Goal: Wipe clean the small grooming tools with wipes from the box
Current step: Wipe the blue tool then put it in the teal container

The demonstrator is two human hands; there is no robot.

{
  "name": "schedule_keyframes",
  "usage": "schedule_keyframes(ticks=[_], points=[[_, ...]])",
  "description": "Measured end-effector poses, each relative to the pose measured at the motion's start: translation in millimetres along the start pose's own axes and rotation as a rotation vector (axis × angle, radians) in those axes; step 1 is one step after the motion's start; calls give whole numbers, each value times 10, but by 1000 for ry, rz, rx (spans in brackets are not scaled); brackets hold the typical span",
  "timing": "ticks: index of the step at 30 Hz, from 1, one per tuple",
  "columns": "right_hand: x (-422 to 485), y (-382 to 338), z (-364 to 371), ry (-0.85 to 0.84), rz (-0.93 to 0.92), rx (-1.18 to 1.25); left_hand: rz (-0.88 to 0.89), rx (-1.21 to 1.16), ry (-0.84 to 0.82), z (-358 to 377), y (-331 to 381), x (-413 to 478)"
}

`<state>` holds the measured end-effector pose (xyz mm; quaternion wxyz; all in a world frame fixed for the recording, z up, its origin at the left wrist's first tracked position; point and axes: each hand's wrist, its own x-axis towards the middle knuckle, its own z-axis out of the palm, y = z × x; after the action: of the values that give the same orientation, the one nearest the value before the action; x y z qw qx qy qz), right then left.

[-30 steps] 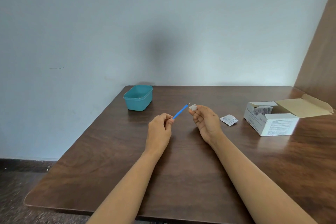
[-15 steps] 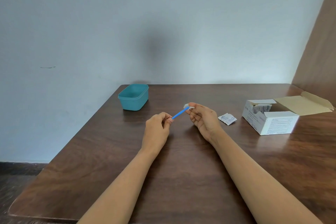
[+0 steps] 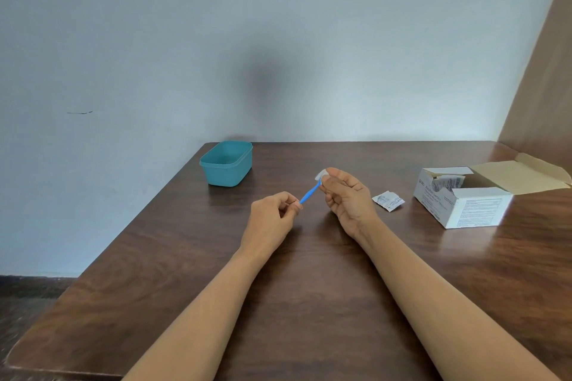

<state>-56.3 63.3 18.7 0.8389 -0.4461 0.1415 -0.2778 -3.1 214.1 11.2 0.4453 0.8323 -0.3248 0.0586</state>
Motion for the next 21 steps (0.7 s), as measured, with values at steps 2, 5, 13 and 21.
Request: schedule_keyframes(ticks=[2, 5, 13, 21], points=[[2, -17, 0, 24, 13, 55, 19, -4, -17, -1, -12, 8], [3, -33, 4, 53, 38, 101, 32, 0, -31, -7, -18, 13], [38, -16, -15, 70, 19, 125, 56, 42, -27, -12, -8, 11], [59, -17, -15, 45, -73, -7, 76, 39, -42, -8, 7, 14]])
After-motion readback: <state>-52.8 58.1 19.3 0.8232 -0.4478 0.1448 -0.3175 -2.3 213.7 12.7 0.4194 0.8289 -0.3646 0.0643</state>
